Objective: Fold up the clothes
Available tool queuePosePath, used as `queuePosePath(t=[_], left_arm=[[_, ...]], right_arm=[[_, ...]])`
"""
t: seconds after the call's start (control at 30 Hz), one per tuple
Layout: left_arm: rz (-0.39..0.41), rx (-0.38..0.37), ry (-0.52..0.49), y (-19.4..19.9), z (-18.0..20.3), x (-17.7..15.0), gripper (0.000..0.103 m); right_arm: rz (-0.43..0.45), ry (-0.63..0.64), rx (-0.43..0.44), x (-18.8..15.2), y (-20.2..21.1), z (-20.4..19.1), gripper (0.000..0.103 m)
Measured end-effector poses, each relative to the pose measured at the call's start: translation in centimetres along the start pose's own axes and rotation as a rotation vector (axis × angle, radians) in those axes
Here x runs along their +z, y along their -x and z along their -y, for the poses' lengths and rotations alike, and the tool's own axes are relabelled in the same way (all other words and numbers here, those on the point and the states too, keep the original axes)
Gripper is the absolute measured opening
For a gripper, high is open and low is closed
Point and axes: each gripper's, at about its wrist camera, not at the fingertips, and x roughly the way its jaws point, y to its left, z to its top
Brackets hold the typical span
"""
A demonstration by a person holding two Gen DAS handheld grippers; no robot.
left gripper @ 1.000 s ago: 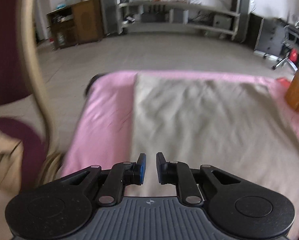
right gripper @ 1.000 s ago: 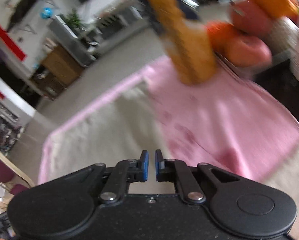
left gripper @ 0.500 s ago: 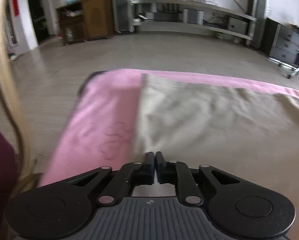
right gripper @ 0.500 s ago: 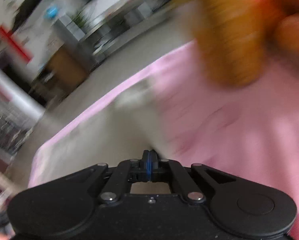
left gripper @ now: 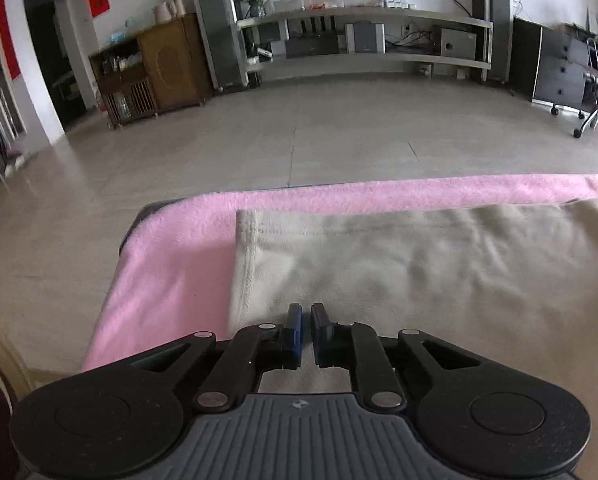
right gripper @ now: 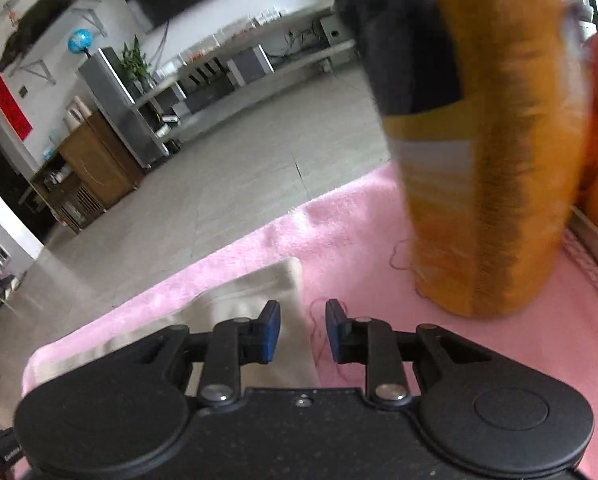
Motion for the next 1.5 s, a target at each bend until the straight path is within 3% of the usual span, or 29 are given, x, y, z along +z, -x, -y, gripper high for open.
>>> queuePosePath(t=[0.07,0.1,0.13,0.23,0.37,0.4,0.47,0.57,0.7,0.73,0.8,0.9,1.0,1.13,1.23,1.37,1.5], left_arm=[[0.003,-0.008,-0.017,0.1,-0.1,-0.1,0.012],[0.004,-0.010,-0.033,0.3,-0.1,-0.2,0.012],[0.006,-0.012,-0.049,0.4,0.0,-0.3,0.012],[0.002,-0.025,-0.053,0.4,-0.3,-0.3,0.012],[0.002,-0.017,-0.058,0.1,-0.2,-0.2,0.013],[0.004,-0.012,-0.054,0.2,-0.2,-0.2,0.013],[0.013,-0.009,-0.037,0.5,-0.2,-0.3,0.014],[0.055,-0.067,0.063,1.5,-1.5,-0.7,0.013],[0.000,-0.035,0.067,0.8,-2.0,-1.4,0.017],[-0.020,-0.007,0.052,1.0,-2.0,-1.4,0.017],[-0.058,0.048,0.023,1.6,-2.1,-1.4,0.017],[-0.099,0.130,-0.007,4.0,-2.8,-1.5,0.014],[-0.095,0.134,-0.004,9.0,-4.4,-2.1,0.015],[-0.081,0.054,0.027,17.9,-6.0,-4.7,0.016],[-0.067,-0.020,0.058,23.7,-6.4,-8.4,0.019],[-0.106,-0.111,0.118,26.0,-5.2,-14.4,0.019],[-0.179,-0.154,0.125,26.5,-2.8,-19.4,0.019]], right_arm=[[-0.014,0.041,-0.013,0.0,-1.0,-0.5,0.020],[-0.012,0.079,-0.019,-0.2,-1.2,-0.9,0.001],[-0.007,0.126,-0.026,-0.4,-1.2,-1.5,0.002],[0.112,0.277,-0.156,-1.6,-0.4,-3.3,0.002],[0.087,0.273,-0.207,-1.9,-1.0,-3.5,0.004],[0.085,0.266,-0.206,-1.8,-0.8,-3.6,0.013],[0.107,0.205,-0.158,-1.5,0.9,-3.1,0.019],[0.099,0.119,-0.063,-1.7,3.5,-1.7,0.017],[-0.074,-0.025,0.064,-3.6,3.6,0.5,0.005],[-0.080,-0.045,0.051,-4.1,3.5,1.0,0.000],[-0.037,-0.088,-0.007,-4.6,4.5,2.2,0.000],[0.015,-0.133,-0.173,-4.6,7.1,3.1,0.002],[-0.010,-0.157,-0.143,-4.0,11.5,3.0,0.005],[-0.020,-0.126,-0.027,-4.5,20.0,1.1,0.005],[-0.040,-0.118,0.056,-6.1,25.9,1.3,0.008],[-0.101,-0.136,0.129,-10.6,30.9,3.1,0.016],[-0.124,-0.165,0.158,-16.3,32.3,5.8,0.024]])
